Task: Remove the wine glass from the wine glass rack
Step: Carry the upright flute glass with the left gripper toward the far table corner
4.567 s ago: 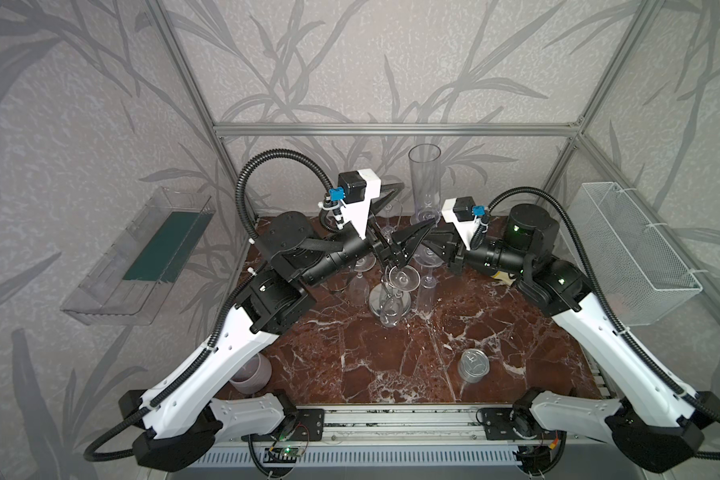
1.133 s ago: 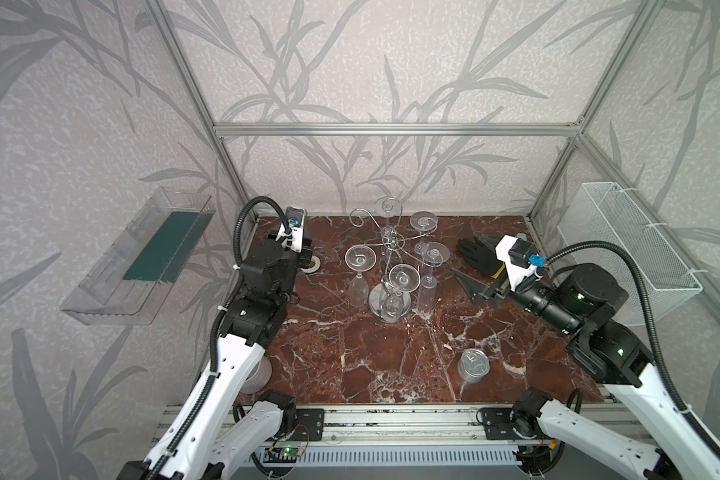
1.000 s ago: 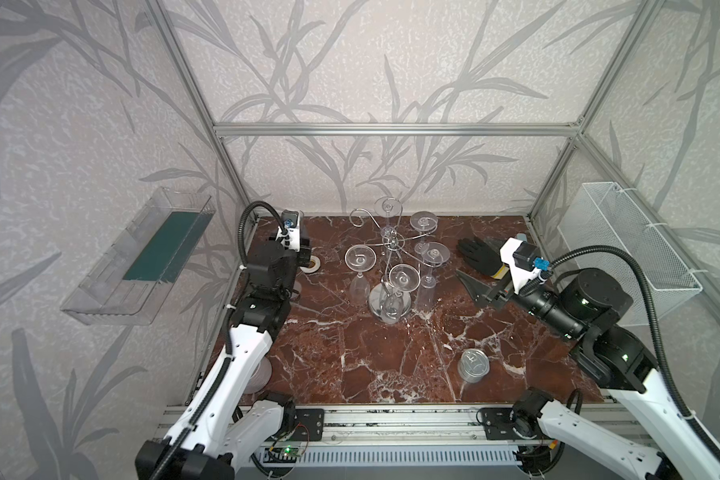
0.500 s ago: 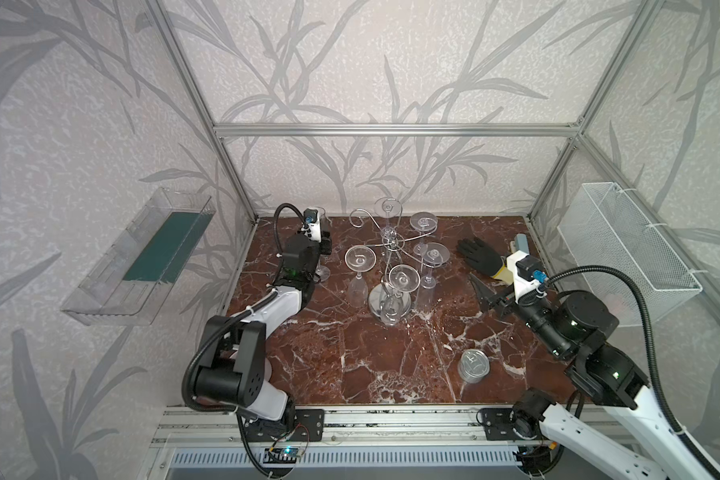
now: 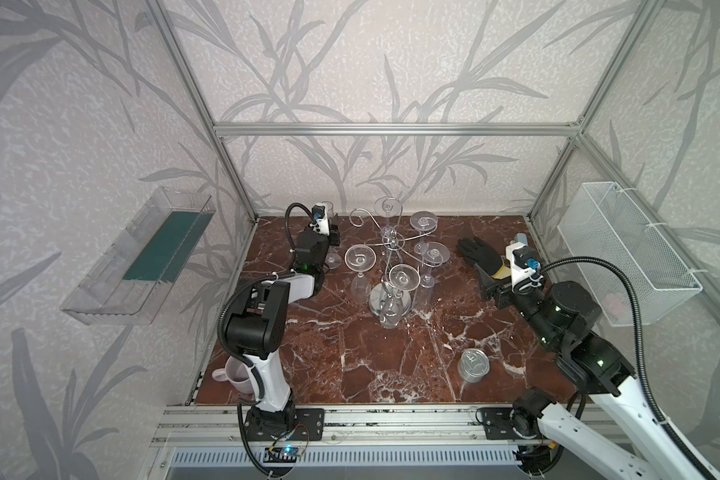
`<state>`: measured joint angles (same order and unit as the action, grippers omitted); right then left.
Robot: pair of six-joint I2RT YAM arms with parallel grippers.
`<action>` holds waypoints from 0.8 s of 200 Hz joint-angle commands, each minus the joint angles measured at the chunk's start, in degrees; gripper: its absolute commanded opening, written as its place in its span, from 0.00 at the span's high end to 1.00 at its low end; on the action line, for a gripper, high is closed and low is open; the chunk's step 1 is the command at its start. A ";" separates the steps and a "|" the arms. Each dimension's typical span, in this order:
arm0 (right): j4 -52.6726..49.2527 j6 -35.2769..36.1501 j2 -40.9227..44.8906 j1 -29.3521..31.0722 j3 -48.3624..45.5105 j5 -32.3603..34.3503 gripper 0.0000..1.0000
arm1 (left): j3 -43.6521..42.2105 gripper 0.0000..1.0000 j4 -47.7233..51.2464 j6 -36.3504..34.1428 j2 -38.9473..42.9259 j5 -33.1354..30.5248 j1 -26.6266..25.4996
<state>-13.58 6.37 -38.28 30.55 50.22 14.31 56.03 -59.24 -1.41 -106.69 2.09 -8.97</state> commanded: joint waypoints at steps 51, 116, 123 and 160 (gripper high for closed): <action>1.81 -2.68 -1.15 -2.41 -0.80 -2.96 0.05 | 1.57 0.60 -8.01 0.17 -3.46 0.39 0.16; 1.63 -3.73 -0.94 -3.30 -1.77 -3.41 0.05 | 0.33 0.60 -9.78 -0.29 -5.39 -0.33 0.18; 1.57 -3.88 -0.90 -3.38 -1.87 -3.49 0.05 | 0.22 0.60 -9.98 -0.24 -5.45 -0.24 0.16; 1.57 -4.08 -1.03 -3.74 -1.88 -3.85 0.05 | -1.21 0.59 -11.82 -0.25 -5.99 -1.01 0.18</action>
<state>-13.34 3.03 -39.66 27.14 48.66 11.22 55.81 -65.93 -1.50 -111.72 1.76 -8.97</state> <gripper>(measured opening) 0.947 0.456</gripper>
